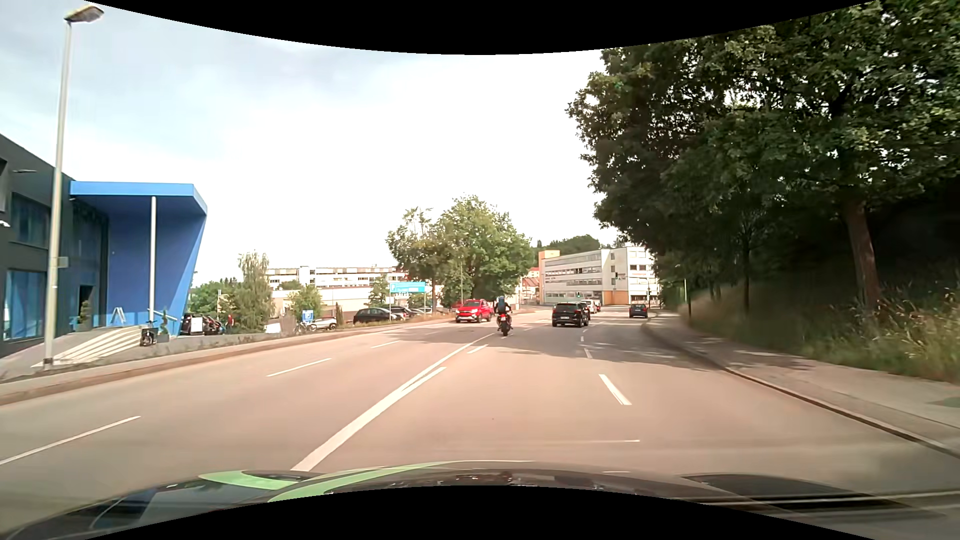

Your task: Follow the waypoints while adhering to traffic rules and regulations

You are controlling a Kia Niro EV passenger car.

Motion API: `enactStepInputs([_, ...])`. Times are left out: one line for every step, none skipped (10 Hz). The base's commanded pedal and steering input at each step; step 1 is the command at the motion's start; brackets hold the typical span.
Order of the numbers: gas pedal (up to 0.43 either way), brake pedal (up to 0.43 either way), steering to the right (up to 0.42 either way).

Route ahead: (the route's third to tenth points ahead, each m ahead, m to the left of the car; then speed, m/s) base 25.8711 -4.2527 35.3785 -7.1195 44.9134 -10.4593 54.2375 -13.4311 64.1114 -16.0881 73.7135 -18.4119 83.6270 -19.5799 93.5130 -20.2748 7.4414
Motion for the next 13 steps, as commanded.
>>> enactStepInputs([0.000,0.159,0.046])
enactStepInputs([0.000,0.159,0.046])
enactStepInputs([0.000,0.159,0.046])
enactStepInputs([0.000,0.134,0.045])
enactStepInputs([0.000,0.116,0.045])
enactStepInputs([0.000,0.116,0.044])
enactStepInputs([0.000,0.098,0.043])
enactStepInputs([0.000,0.067,0.042])
enactStepInputs([0.000,0.049,0.042])
enactStepInputs([0.000,0.043,0.042])
enactStepInputs([0.000,0.043,0.042])
enactStepInputs([0.000,0.037,0.040])
enactStepInputs([0.000,0.037,0.040])
